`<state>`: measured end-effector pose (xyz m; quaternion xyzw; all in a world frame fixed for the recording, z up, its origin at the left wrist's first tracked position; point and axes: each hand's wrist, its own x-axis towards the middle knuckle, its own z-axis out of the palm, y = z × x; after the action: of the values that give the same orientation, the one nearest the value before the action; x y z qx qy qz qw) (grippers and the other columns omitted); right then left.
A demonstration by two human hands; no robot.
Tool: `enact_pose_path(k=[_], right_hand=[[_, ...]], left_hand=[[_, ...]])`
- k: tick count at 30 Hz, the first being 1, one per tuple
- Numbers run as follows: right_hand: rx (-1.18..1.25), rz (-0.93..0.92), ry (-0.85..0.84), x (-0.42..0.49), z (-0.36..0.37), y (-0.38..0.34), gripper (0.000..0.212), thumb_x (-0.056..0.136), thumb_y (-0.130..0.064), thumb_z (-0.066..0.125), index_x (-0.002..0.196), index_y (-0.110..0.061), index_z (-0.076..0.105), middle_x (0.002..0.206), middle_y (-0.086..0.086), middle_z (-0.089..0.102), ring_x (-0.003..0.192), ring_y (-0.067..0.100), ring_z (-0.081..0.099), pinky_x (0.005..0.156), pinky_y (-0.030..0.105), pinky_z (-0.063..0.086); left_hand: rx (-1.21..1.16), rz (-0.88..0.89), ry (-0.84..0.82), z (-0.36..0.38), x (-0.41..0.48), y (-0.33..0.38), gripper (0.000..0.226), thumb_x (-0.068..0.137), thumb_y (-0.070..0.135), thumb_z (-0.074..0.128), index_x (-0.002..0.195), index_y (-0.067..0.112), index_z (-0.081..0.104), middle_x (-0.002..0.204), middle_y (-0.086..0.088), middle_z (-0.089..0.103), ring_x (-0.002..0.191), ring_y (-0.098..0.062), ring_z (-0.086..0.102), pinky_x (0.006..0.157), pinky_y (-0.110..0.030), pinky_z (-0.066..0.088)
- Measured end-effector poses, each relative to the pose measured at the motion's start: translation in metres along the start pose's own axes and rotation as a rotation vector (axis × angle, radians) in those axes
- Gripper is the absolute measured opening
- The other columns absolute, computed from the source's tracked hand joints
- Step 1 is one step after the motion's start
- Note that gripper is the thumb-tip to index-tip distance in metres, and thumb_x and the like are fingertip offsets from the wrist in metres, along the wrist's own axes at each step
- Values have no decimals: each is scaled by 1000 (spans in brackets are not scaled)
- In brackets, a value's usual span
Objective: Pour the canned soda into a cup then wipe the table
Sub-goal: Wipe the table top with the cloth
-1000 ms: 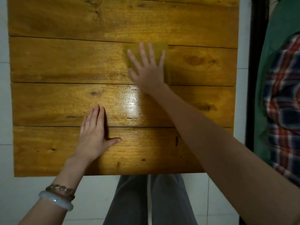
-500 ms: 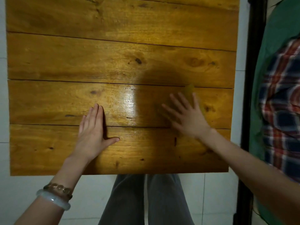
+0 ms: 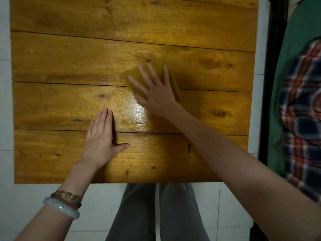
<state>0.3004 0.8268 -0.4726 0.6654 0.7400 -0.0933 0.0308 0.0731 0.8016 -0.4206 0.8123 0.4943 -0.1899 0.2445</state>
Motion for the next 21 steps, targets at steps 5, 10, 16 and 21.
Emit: enact_pose_path(k=[5, 10, 16, 21], right_hand=[[27, -346, 17, -78, 14, 5, 55, 95, -52, 36, 145, -33, 28, 155, 6, 26, 143, 32, 20, 112, 62, 8], [-41, -245, -35, -120, 15, 45, 58, 93, -52, 34, 147, -35, 22, 155, 3, 23, 143, 29, 17, 112, 62, 9], [20, 185, -49, -147, 19, 22, 58, 93, -52, 28, 147, -33, 21, 155, 8, 22, 143, 32, 15, 107, 68, 13], [120, 546, -21, -127, 20, -28, 55, 96, -50, 23, 147, -30, 23, 154, 12, 24, 141, 34, 16, 107, 68, 9]], left_hand=[[-7, 2, 2, 0, 1, 0, 124, 63, 57, 75, 150, 7, 2, 158, -8, -3, 145, -21, -5, 118, -42, 3], [5, 4, 1, -1, 1, -1, 124, 62, 57, 75, 150, 5, 5, 158, -11, 1, 146, -24, -1, 118, -43, 5], [-5, 1, -2, -1, 0, -1, 124, 63, 59, 73, 150, 6, 3, 158, -9, -1, 145, -21, -4, 118, -42, 2], [-15, -2, -8, 0, 1, -2, 125, 64, 61, 71, 150, 9, -2, 155, -2, -11, 142, -15, -12, 117, -39, -2]])
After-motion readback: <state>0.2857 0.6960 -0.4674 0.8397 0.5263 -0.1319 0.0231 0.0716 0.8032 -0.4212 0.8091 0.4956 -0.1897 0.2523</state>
